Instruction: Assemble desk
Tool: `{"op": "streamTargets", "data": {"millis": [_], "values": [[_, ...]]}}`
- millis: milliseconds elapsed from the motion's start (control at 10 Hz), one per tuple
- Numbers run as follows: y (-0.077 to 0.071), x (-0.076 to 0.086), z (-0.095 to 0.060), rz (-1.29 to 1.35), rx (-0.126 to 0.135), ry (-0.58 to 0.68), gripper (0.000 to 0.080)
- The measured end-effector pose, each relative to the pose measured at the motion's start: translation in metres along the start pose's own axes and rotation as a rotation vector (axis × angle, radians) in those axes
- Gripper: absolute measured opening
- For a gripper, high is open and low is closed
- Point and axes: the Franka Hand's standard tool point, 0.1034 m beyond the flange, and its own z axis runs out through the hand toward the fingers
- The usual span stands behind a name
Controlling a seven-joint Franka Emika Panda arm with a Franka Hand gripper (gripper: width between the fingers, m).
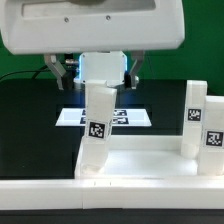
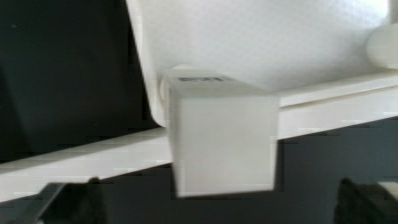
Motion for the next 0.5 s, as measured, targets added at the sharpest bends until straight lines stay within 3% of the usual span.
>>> {"op": "streamTargets", "data": {"millis": [300,500], "values": [[0.008,-0.008,0.017,-0.021,-0.013,0.009,0.0649],[0.011,-0.009,0.018,-0.016,-0.021,0.006,0.0649]]}}
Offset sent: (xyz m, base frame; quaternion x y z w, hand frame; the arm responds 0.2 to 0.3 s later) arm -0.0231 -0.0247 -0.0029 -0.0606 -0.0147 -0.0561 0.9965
